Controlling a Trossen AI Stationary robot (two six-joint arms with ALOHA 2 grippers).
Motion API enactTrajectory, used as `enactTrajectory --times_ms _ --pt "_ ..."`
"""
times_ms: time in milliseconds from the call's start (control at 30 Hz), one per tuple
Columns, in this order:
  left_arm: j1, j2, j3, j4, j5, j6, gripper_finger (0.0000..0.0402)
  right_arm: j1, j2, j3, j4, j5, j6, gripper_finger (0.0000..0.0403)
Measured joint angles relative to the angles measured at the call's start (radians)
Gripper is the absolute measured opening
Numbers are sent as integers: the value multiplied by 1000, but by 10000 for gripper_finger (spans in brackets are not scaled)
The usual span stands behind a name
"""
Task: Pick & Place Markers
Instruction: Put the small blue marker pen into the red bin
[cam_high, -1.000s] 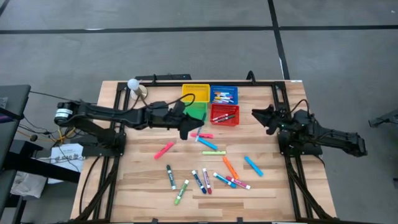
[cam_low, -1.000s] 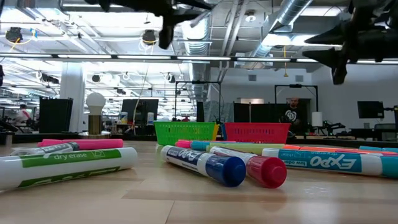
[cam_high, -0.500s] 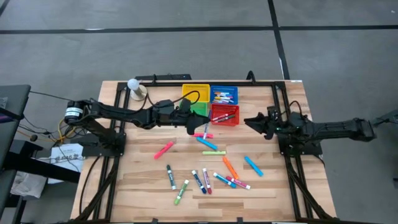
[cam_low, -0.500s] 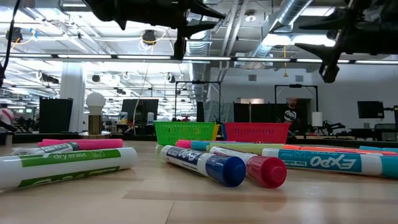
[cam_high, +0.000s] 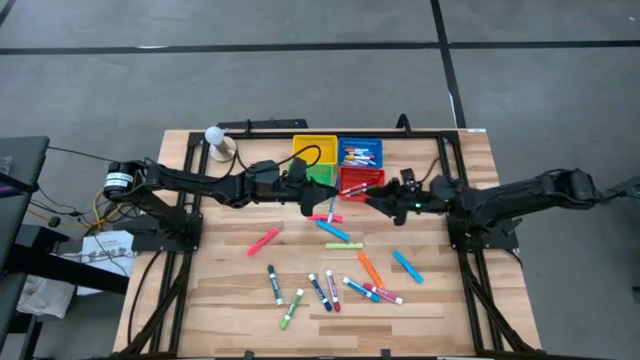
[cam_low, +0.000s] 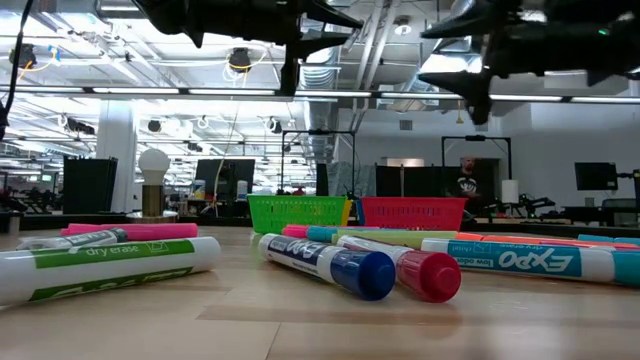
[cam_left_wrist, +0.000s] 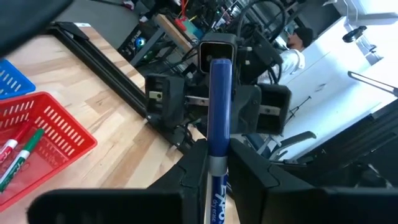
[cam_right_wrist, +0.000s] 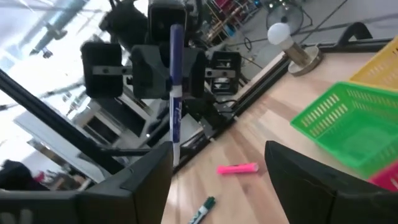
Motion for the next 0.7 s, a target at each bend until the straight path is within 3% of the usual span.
enactTrajectory --times_ms 367,700 --pt "0 0 0 14 -13 0 53 1 295 216 0 -54 -24 244" --pt "0 0 0 21 -20 0 53 0 462 364 -2 -134 -41 244"
